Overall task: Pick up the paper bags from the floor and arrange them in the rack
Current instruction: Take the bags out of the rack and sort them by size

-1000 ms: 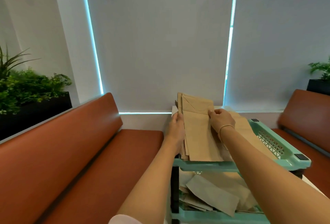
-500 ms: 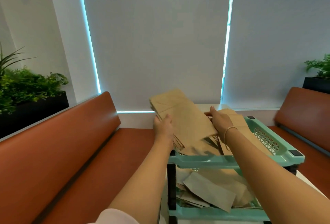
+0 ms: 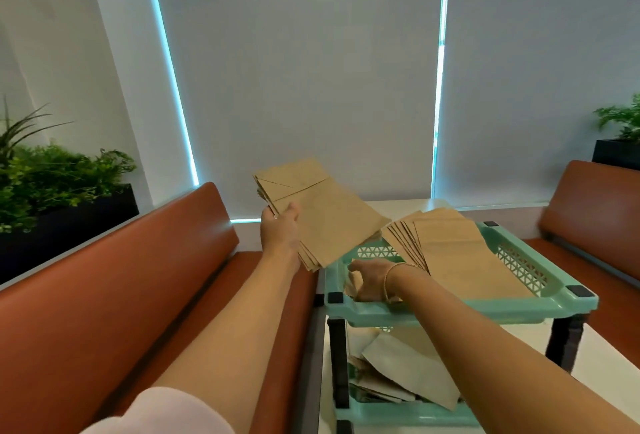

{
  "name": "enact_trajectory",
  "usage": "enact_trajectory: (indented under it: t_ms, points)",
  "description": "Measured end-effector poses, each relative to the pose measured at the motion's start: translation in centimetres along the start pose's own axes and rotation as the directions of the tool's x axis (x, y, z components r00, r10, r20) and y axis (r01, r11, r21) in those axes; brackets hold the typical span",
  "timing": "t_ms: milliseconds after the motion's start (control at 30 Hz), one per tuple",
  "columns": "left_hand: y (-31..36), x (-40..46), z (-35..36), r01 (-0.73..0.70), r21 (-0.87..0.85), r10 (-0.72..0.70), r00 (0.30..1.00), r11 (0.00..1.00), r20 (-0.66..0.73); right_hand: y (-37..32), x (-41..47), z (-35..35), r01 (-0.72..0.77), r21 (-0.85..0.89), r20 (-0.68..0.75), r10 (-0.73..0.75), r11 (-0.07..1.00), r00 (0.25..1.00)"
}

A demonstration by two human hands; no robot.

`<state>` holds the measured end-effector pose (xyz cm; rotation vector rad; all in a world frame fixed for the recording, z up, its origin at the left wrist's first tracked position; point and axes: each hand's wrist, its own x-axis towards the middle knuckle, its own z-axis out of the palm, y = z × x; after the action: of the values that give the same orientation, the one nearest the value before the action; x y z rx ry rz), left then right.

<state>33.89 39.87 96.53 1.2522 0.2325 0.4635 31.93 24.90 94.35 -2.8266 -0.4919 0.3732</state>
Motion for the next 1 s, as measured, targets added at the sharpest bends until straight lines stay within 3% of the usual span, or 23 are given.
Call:
enact_trajectory:
  t_ms: [400,500,567,633,700,833,933,1000]
  points:
    - [-1.3,0.1,-0.6,0.0,0.001,0.0,0.998,1.0,0.07,0.5,2.2,1.1,-0.025,-0.275,-0.101,-0.003,0.961,0.995]
    - [-1.2,0.2,-1.0,0.016,-0.041,-0.014,0.998,0.999,0.056,1.5,1.8,0.5,-0.098,-0.122,-0.203,0.072,0.988,0.976]
    - [-0.8,0.1,-1.2,0.017,-0.055,-0.014,0.999,0.998,0.051,2.3,1.1,-0.7,-0.132,0.118,-0.255,0.158,0.984,0.954]
    - [-0.5,0.1,-1.4,0.008,-0.06,-0.005,0.998,0.998,0.055,2.9,0.1,-2.2,-0.092,0.408,-0.345,0.247,0.908,0.906]
    - [-0.3,0.0,-1.4,-0.006,-0.057,0.009,0.999,0.998,0.049,3.3,-0.9,-4.0,-0.029,0.566,-0.463,0.348,0.824,0.815]
    - [-0.1,-0.8,-0.8,-0.008,-0.068,0.014,0.997,0.998,0.081,4.7,-2.8,-8.1,0.127,0.685,-0.624,0.488,0.717,0.61]
    - [0.0,-1.6,0.1,-0.014,-0.049,0.019,0.992,0.999,0.122,5.3,-5.5,-11.5,0.353,0.71,-0.686,0.484,0.609,0.544]
    - [0.1,-2.0,0.7,-0.012,-0.037,0.018,0.988,0.999,0.153,5.2,-7.5,-13.7,0.474,0.704,-0.707,0.455,0.529,0.542]
